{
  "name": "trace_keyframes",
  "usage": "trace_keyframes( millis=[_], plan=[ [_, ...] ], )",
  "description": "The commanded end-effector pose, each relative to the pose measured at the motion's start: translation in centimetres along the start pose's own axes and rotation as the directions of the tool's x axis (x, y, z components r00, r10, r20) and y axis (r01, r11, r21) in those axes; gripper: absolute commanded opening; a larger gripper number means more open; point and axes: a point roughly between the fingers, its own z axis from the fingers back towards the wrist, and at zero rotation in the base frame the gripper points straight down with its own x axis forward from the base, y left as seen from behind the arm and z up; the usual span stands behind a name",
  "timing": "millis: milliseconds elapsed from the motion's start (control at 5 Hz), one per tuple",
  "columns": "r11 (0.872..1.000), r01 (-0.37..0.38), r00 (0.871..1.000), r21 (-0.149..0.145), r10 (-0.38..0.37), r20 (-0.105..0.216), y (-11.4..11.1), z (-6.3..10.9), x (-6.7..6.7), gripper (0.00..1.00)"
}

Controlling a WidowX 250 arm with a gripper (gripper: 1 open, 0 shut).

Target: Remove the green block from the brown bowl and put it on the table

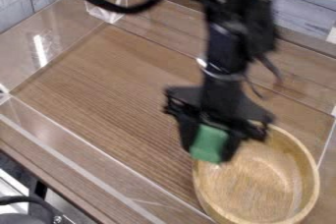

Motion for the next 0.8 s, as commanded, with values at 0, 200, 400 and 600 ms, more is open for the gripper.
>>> trace_keyframes(
  millis=[0,200,400,600],
  plan=[
    [1.0,-0.014,0.999,-0.017,0.015,0.049,3.8,0.3,1.5,0.0],
    [1.0,-0.009,0.998,-0.015,0.01,0.062,5.0,0.1,1.9,0.0],
    [1.0,-0.003,0.997,-0.011,0.004,0.071,5.7,0.0,1.9,0.0],
    [0.997,0.081,0.994,-0.005,-0.08,0.075,6.5,0.6,2.4,0.0]
  ],
)
